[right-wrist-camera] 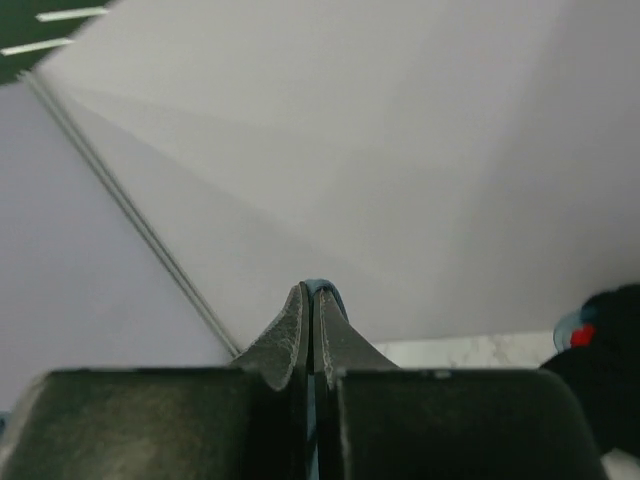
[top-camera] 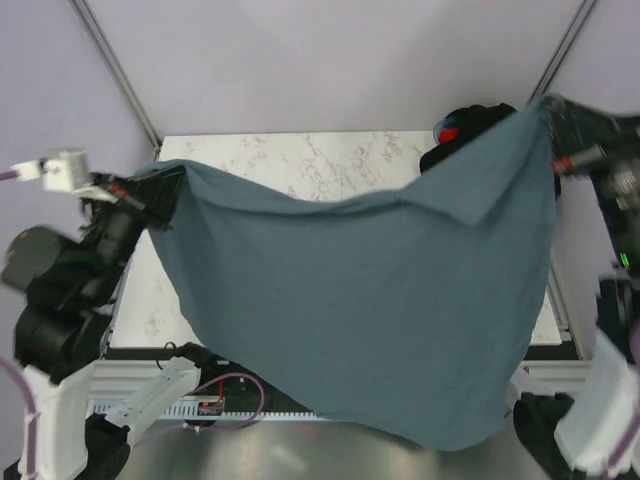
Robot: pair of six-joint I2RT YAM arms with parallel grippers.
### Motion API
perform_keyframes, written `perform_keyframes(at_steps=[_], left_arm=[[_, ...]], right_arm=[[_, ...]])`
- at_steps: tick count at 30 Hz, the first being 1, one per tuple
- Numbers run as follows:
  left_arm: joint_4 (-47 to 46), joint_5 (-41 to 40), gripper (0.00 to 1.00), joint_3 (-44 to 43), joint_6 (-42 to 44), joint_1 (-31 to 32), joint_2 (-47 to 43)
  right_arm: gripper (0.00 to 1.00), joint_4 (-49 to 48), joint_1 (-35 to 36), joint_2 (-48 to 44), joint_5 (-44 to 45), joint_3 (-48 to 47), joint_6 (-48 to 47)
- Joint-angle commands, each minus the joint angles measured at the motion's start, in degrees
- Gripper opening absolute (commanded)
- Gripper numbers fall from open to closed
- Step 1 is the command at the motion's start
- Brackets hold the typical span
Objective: Fold and stack the t-shirts
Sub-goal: Flatten the tshirt out
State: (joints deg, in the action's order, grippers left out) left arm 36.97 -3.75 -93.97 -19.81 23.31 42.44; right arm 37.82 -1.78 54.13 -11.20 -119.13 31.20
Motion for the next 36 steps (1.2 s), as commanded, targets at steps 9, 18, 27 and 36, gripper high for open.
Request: perform_keyframes(at_steps=[9,18,27,36], left_arm=[[-7.7,-12.9,0.08,12.8,-0.2,-14.6,35.0],[14.5,4.1,0.74,-18.4,-5.9,-26.9,73.2],[6.6,3.5,0.76,5.9,-7.0,-26.9,57.2],[-0.5,9.0,0.74,31.6,-7.3,-27.2,40.7]], right_arm=[[0.0,2.5,9.2,46.1,15.8,0.2,-1.5],[0.98,8.3,9.3,68.1,18.5,-15.6,-1.2],[0.98,-4.9,14.4,46.0,11.4,28.8,0.0],[0.98,-25.3,25.2,44.5,-5.6,53.3,10.4]])
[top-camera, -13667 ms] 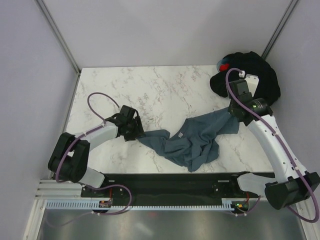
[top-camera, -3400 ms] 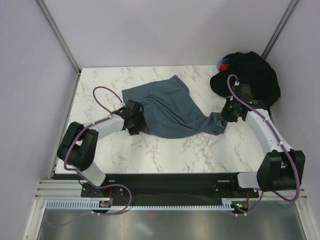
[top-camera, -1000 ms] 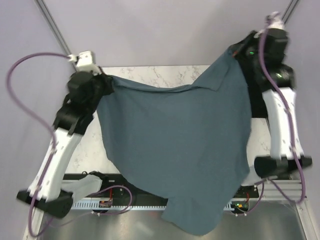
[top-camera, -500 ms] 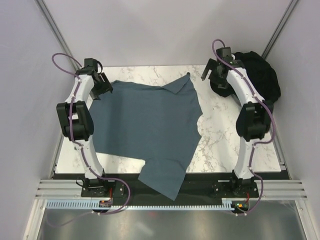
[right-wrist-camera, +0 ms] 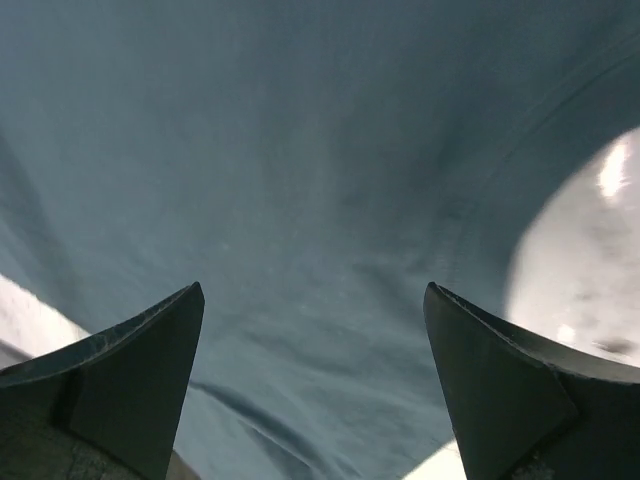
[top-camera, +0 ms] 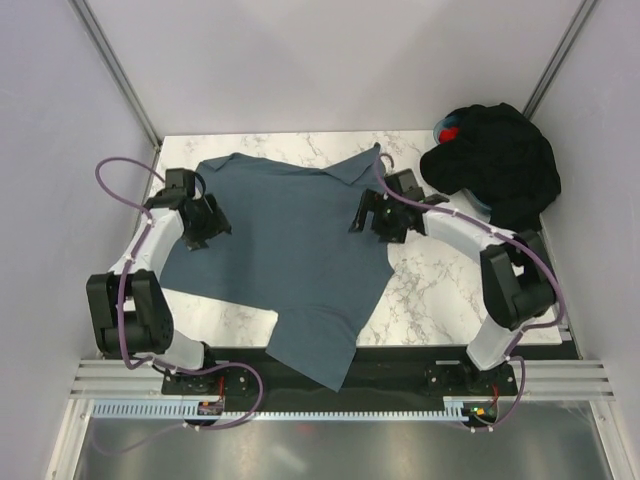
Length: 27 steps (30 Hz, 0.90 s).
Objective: Fold and stack the t-shirts
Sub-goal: Flatten the tshirt out
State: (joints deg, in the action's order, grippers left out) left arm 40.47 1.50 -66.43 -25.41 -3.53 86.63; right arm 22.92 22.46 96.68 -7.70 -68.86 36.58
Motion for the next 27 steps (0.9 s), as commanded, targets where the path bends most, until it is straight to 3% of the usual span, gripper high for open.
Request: perform_keyframes(at_steps=[1,7,12,17,21,27], left_arm=[[-5.0,4.6,0.74,6.3,-1.8,-0.3,-4.2],[-5.9,6.2,0.72,10.2,-2.3,-0.3,-8.4],[-5.9,7.3,0.72,12.2,-2.4,-0.4,-10.5],[-5.5,8.3,0.71,13.6,-1.8,-0.4,-13.1],[-5.5,9.8,0.71,15.1,-2.2,-0.4,-14.5],[-6.7,8.0,0.68,18.0,-9.4,-0.3,-15.1]], right_arm=[[0.98,-13.5,1.2,4.0,-10.8,4.1,6.4],[0.98,-16.0,1.1,8.3,-12.6,6.4,6.1],[0.98,-9.0,-0.7,9.0,-5.6,9.9,4.5],[0.98,-4.4,-11.6,6.7,-1.3,15.7,-0.2],[0.98,1.9,-15.5,4.4,1.7,13.3,-5.9],[0.98,7.5,-13.0,4.0,-1.2,3.7,-10.3]])
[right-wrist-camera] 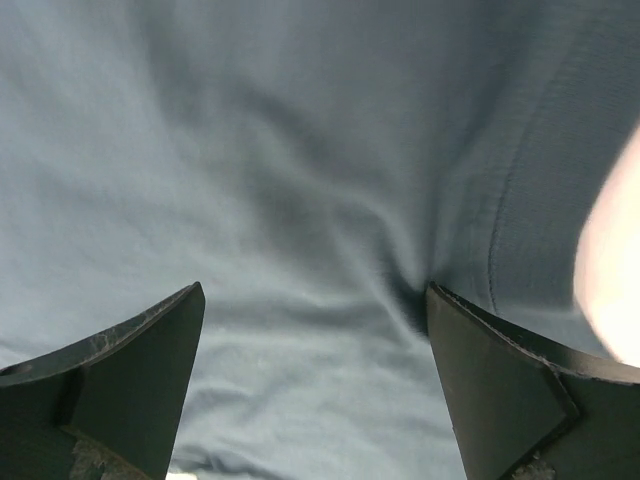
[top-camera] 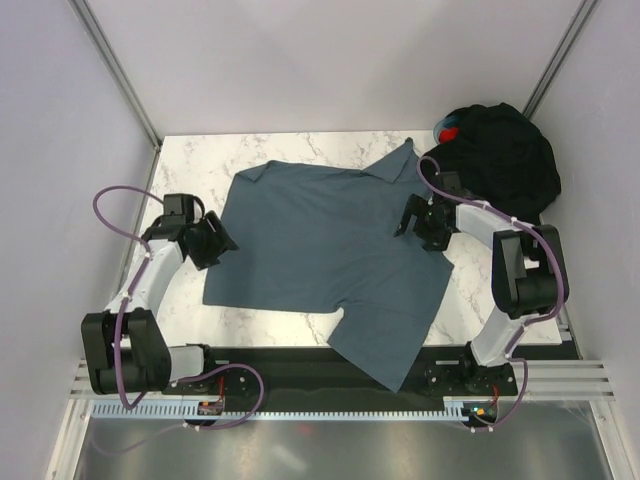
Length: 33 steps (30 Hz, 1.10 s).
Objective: Fold and stack the t-shirts
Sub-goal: Flatten the tshirt out, then fold the tshirt
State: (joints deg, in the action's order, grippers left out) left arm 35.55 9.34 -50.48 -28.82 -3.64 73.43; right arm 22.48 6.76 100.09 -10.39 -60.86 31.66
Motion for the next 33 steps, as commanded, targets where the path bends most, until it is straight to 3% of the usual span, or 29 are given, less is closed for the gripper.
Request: perform_keyframes(at_steps=[1,5,8,10,12,16,27,30,33], left_arm=[[-3.6,0.1,0.67,3.1,-7.2,-0.1,-2.3],[-8.0,-1.1,0.65,8.8,-11.6,0.4,-4.1],[-7.5,-3.5,0.62,11.2,-13.0,0.5,-5.3],[-5.5,-7.3,0.59,12.6,-15.3,0.5,-9.4],[-0.1,-17.5,0.56,15.2,-21.9,0.5,-17.8],[-0.6,-21.9,0.61,21.2,-27.3,0.2,-27.4],[-4.0,-18.3,0.62,23.7,-28.9,-3.2,-11.2],[-6.0,-18.3,0.59,23.9,-28.9,-3.4,-9.0],[-10.6,-17.1,0.48,25.2,-28.6,-3.3,-7.9]], right_arm=[[0.98,9.1,3.9,0.3,2.0,-7.5,-5.9],[0.98,13.4,11.8,-1.8,6.1,-13.5,-6.8],[0.98,14.3,14.1,-4.0,6.6,-13.2,-4.5],[0.98,14.9,14.6,-7.5,9.6,-10.3,-3.5],[0.98,15.5,14.6,-12.3,14.7,-6.0,-0.8],[0.98,17.5,14.6,-21.2,21.1,1.5,4.3],[0.98,22.9,15.2,-40.6,18.7,19.2,14.7],[0.98,23.5,15.8,-45.2,15.6,24.3,16.6],[0.98,23.2,18.4,-48.0,13.8,28.5,19.5]])
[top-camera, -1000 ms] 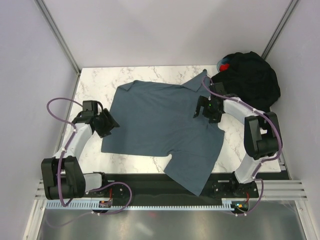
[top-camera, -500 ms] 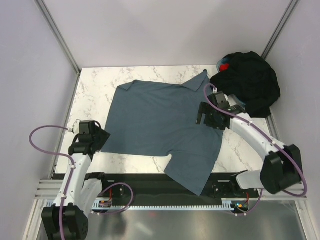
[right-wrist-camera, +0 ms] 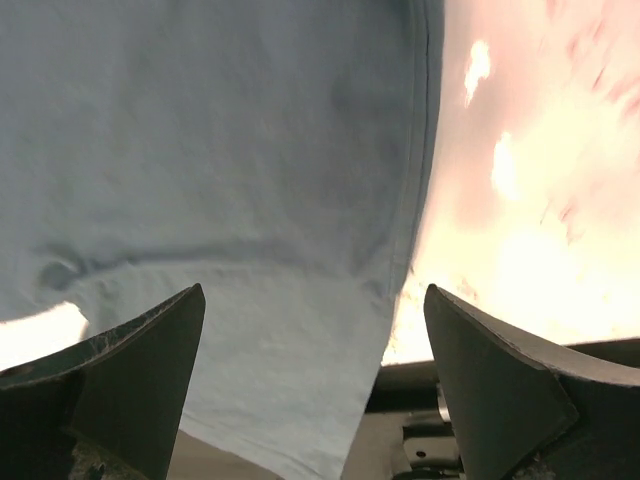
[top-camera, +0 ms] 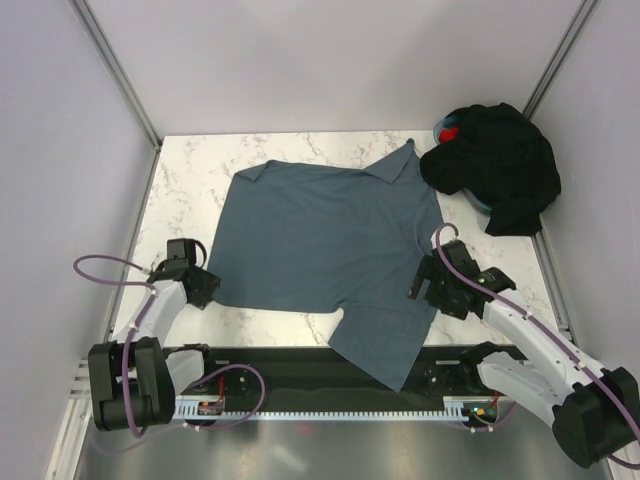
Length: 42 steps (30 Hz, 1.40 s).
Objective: Fold and stack the t-shirts
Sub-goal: Fold the tshirt
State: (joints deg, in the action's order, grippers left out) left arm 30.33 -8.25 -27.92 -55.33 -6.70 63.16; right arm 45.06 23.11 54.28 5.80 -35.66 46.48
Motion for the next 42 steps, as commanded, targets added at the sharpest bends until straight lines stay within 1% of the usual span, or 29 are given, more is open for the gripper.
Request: perform_keyframes(at_steps=[1,2,3,4,5,6,7,9,10,12,13,16,20,22,25,26,28,29,32,33,34,35,37,38,40,42], left_arm=[[-7.9,1.6,0.3,3.6,-1.6,-0.2,2.7],[-8.3,2.1,0.21,3.7,-1.7,-0.2,2.9],[-8.6,2.4,0.15,3.6,-1.5,-0.2,2.9],[-9.1,2.5,0.08,3.7,-1.4,-0.2,2.9],[-9.3,2.6,0.06,3.7,-1.4,-0.2,2.8],[-9.3,2.6,0.04,3.7,-1.3,-0.2,2.7],[-9.4,2.6,0.02,3.6,-1.1,-0.2,2.2],[-9.8,2.6,0.02,3.7,-0.4,-0.2,1.8],[-9.7,2.6,0.02,3.7,0.1,-0.2,1.7],[-9.6,2.5,0.02,3.7,0.5,-0.2,1.7],[-9.5,2.5,0.02,3.7,0.7,-0.2,1.5],[-9.5,2.5,0.02,3.7,0.9,-0.2,1.1],[-9.5,3.0,0.02,3.8,1.5,-0.3,0.9],[-9.5,3.2,0.02,3.8,1.6,-0.3,0.7],[-9.5,3.1,0.02,4.1,1.5,-0.2,0.0],[-9.6,3.1,0.02,4.0,1.5,-0.2,0.0],[-9.5,3.1,0.02,4.1,1.5,-0.2,-0.1],[-9.6,3.1,0.02,4.0,1.5,-0.3,-0.1],[-9.5,3.2,0.02,4.0,1.8,-0.2,0.0],[-9.6,3.2,0.02,4.0,1.9,-0.3,-0.3],[-9.5,3.3,0.02,3.9,2.1,-0.3,-0.3],[-8.9,3.8,0.02,3.4,2.8,-0.3,-0.8],[-6.4,3.8,0.02,1.7,3.6,-0.2,-1.8],[-5.6,3.4,0.02,1.2,3.7,-0.3,-2.9],[-4.1,3.8,0.02,-1.0,5.0,-0.2,-4.1],[-2.8,3.9,0.02,-2.9,5.8,-0.2,-5.2]], right_arm=[[0.98,0.7,4.8,-2.9,-2.2,4.7,6.8],[0.98,1.0,6.5,-3.0,-1.8,4.7,6.8],[0.98,1.0,8.2,-3.1,-1.3,5.9,9.7],[0.98,1.0,12.4,-3.2,-1.0,6.3,11.2],[0.98,1.1,14.7,-3.4,-0.5,6.7,12.7],[0.98,1.1,17.1,-3.6,0.0,7.2,16.8],[0.98,1.1,22.3,-3.7,1.6,7.4,18.7],[0.98,0.8,27.5,-3.3,2.7,8.1,24.6],[0.98,0.6,32.3,-2.8,3.5,8.2,26.6],[0.98,-0.1,37.0,-1.0,4.4,8.3,29.7],[0.98,0.2,40.5,-0.2,5.0,8.0,32.1],[0.98,2.0,41.9,1.4,6.8,6.0,31.7],[0.95,2.4,42.8,1.6,4.1,6.4,31.0],[0.92,2.5,44.2,0.7,3.4,8.3,31.8],[0.83,-0.6,44.3,-0.2,1.1,12.1,31.7],[0.78,-3.2,44.3,0.3,0.7,13.4,31.7],[0.72,-4.8,44.2,1.6,0.2,14.0,31.4],[0.67,-5.5,44.3,2.7,0.3,14.0,31.1],[0.56,-6.0,44.3,2.5,1.1,14.0,30.4],[0.47,-6.0,44.2,2.2,1.4,14.0,30.3],[0.4,-5.9,44.3,1.8,1.7,14.0,30.3],[0.22,-4.2,44.3,0.7,2.9,13.1,30.5],[0.11,-1.3,44.3,-0.6,4.6,11.6,30.9],[0.0,2.7,44.3,-1.8,7.4,9.0,30.9],[0.0,4.9,44.2,-2.3,10.4,6.0,30.6],[0.0,9.2,44.1,-0.6,15.1,-0.7,29.6]])
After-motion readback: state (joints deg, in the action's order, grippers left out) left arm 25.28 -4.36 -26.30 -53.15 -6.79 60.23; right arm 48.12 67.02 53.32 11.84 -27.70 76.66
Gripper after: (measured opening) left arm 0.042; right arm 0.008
